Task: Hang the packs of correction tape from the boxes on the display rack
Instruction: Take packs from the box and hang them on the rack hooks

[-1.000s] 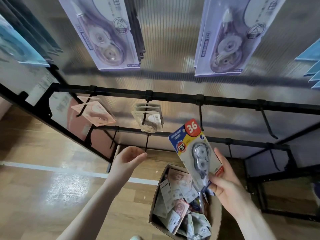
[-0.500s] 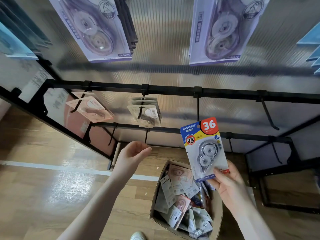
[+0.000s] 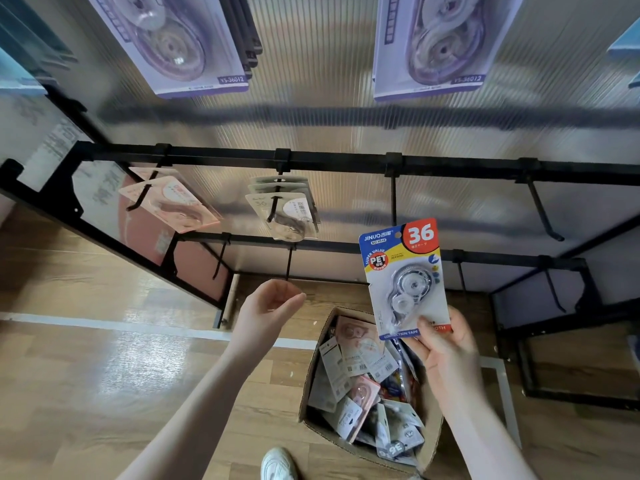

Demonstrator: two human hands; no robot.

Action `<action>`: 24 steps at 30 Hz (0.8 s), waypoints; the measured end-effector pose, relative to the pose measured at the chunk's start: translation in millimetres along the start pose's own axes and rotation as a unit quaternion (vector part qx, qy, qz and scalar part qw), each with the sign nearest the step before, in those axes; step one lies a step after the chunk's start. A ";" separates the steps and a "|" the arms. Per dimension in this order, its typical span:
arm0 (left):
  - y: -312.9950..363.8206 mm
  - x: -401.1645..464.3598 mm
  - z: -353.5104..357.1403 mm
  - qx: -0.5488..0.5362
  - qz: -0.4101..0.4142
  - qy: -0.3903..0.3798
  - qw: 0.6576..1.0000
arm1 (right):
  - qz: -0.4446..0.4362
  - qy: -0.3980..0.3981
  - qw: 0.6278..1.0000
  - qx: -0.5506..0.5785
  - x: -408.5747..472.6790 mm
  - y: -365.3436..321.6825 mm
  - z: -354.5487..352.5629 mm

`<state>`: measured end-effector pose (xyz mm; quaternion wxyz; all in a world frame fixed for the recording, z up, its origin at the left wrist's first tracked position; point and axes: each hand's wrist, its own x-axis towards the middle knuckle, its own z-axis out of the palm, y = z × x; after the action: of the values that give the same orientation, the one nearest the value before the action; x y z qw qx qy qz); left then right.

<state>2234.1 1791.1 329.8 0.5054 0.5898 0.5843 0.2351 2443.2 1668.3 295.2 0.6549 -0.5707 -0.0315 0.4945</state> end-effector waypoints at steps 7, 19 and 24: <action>-13.1 2.6 -3.1 0.158 0.098 0.030 0.982 | -0.006 0.027 1.000 -0.014 -1.8 5.3 -3.8; -26.9 7.9 -6.5 0.367 0.211 0.086 0.902 | -0.021 0.020 1.000 0.002 2.2 1.8 8.9; -31.4 6.8 -5.9 0.384 0.213 0.079 0.895 | -0.010 0.029 1.000 0.003 8.8 2.2 13.2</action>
<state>2216.2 1793.2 302.6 0.1299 0.8281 0.5269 0.1403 2438.3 1683.5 293.5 0.6618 -0.5826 -0.0168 0.4714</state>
